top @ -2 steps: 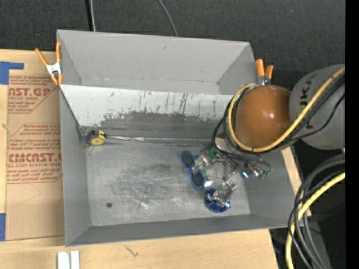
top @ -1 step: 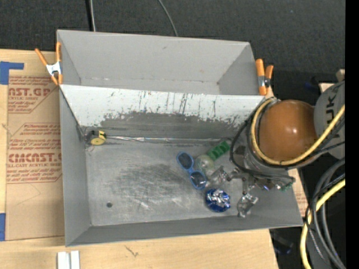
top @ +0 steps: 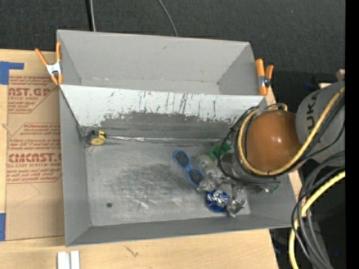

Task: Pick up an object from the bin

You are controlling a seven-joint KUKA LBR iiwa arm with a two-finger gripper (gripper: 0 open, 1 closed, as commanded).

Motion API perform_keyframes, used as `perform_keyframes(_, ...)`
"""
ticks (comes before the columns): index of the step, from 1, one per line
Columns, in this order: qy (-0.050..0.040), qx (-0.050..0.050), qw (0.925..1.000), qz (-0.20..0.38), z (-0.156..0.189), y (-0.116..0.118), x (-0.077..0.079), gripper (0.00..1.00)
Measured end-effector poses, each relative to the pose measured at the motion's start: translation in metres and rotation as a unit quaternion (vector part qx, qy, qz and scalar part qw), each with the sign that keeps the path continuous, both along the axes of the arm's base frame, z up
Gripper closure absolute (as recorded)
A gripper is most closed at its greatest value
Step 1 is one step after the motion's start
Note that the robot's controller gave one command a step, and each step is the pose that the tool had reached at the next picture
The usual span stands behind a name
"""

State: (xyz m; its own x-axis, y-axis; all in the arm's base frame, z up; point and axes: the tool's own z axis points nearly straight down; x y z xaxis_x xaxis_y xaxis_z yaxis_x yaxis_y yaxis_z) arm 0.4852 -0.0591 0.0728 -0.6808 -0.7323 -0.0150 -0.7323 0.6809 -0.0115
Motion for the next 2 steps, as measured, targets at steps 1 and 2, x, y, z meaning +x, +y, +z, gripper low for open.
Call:
perform_keyframes(1,0.0050,-0.001,1.0000,-0.001,0.0013,0.0006,0.0024,0.00)
perform_keyframes(2,0.0044,0.000,1.0000,-0.001,0.0022,0.0022,0.0028,1.00)
